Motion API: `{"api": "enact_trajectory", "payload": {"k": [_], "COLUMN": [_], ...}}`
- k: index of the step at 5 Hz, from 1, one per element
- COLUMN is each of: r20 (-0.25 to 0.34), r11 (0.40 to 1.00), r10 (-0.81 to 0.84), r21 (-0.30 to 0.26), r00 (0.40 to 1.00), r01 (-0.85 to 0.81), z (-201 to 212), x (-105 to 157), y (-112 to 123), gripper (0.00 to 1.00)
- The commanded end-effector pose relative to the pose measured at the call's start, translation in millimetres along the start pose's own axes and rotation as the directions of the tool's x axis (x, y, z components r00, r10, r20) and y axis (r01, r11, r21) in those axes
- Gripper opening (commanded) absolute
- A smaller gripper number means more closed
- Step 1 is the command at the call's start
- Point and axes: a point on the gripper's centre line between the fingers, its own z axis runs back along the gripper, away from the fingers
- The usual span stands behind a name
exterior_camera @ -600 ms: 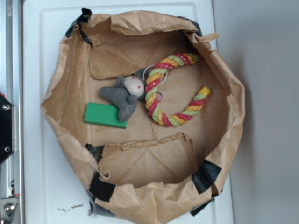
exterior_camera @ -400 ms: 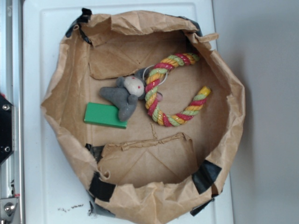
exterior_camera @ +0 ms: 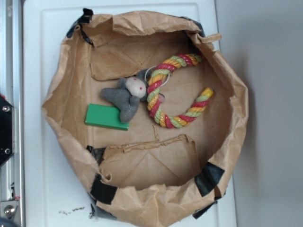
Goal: Grab the multicolored rope.
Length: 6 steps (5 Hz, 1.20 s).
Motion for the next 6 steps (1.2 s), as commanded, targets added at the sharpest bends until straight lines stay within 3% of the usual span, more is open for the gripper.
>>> {"api": "enact_trajectory", "payload": {"k": [1, 2, 5, 6], "r20": [0.141, 0.127, 0.127, 0.210], "r11": [0.997, 0.997, 0.997, 0.997], "r10": [-0.018, 0.052, 0.052, 0.069], "r21": [-0.078, -0.064, -0.064, -0.054], "r00": [0.990, 0.991, 0.991, 0.975], "r01": [0.029, -0.044, -0.044, -0.059], "z": [-29.3, -60.0, -60.0, -93.9], "x": [69.8, 96.5, 96.5, 115.1], "y": [11.0, 45.7, 45.7, 56.0], "gripper": [1.00, 1.00, 1.00, 1.00]}}
